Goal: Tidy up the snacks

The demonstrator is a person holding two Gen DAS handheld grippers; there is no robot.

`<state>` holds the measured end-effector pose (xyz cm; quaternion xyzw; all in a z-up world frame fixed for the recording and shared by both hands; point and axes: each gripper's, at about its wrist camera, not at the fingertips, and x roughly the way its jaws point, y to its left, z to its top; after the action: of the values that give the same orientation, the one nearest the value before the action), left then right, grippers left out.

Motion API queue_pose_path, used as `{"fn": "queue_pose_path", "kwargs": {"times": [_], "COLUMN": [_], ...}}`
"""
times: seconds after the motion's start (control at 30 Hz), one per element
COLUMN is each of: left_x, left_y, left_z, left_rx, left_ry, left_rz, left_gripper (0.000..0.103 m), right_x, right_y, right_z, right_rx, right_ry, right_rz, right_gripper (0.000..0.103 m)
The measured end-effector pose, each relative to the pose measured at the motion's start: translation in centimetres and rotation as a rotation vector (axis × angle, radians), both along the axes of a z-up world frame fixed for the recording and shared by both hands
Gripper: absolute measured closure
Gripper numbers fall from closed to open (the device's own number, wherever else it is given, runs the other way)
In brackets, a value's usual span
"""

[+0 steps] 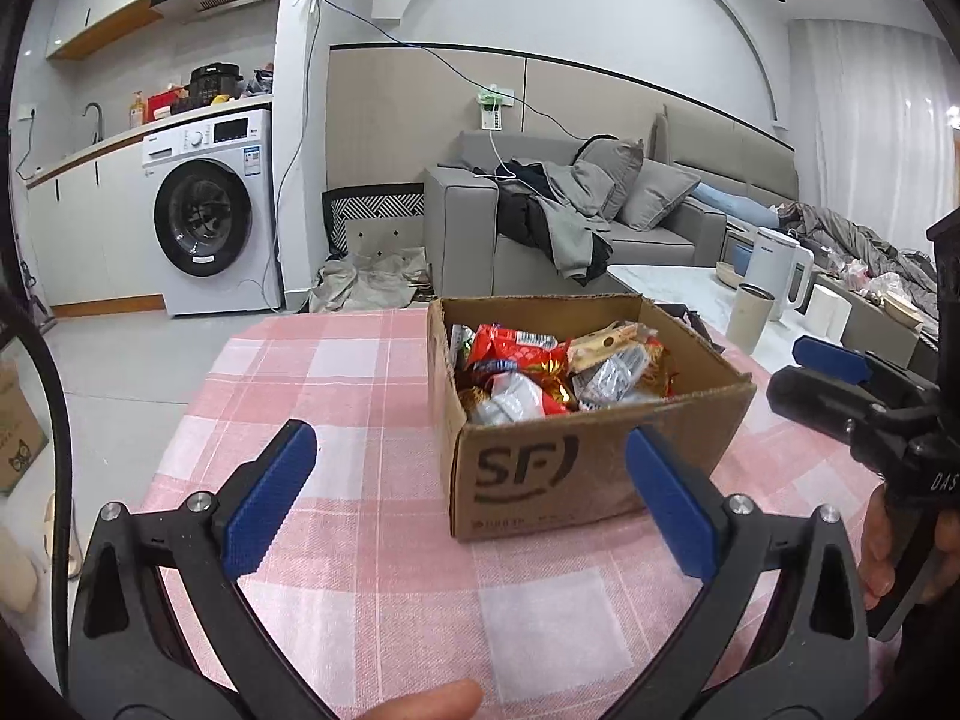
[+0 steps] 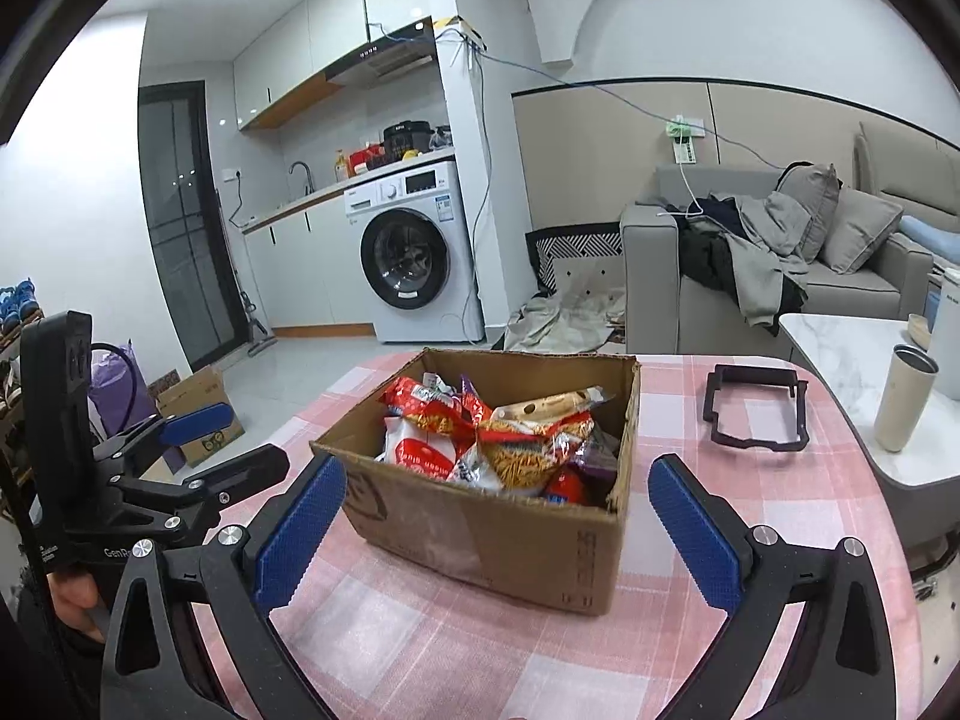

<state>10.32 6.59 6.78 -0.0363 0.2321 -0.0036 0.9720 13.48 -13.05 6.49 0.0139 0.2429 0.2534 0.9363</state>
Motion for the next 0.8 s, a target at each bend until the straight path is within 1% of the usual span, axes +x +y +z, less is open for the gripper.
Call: {"fn": "queue_pose_path", "kwargs": {"times": [0.17,0.27,0.37,0.5,0.67,0.8], "left_x": [-1.9,-2.3,-2.4,-2.2,-1.8,-1.7], "left_y": [0.0,-0.2,-0.4,-0.3,-0.1,-0.4], "left_z": [-1.7,-2.7,-3.1,-3.2,-3.5,-3.9], "left_rx": [-0.01,-0.01,0.01,-0.007,-0.01,0.001], "left_ry": [0.005,0.003,-0.005,-0.038,-0.043,-0.052], "left_rz": [0.008,0.018,0.021,0.028,0.041,0.045], "left_gripper": [0.0,0.0,0.0,0.0,0.0,0.0], "right_x": [-1.4,-2.1,-2.6,-2.9,-3.1,-3.1], "right_y": [-0.1,-0.3,-0.7,-0.6,-0.5,-0.5], "right_z": [-1.4,-2.3,-3.0,-3.4,-3.7,-4.2], "right_rx": [-0.015,-0.021,-0.007,-0.009,-0.022,-0.031], "right_ry": [-0.015,-0.033,-0.054,-0.068,-0.094,-0.096], "right_rz": [0.004,-0.008,-0.019,-0.007,-0.005,-0.013], "right_gripper": [0.0,0.0,0.0,0.0,0.0,0.0]}}
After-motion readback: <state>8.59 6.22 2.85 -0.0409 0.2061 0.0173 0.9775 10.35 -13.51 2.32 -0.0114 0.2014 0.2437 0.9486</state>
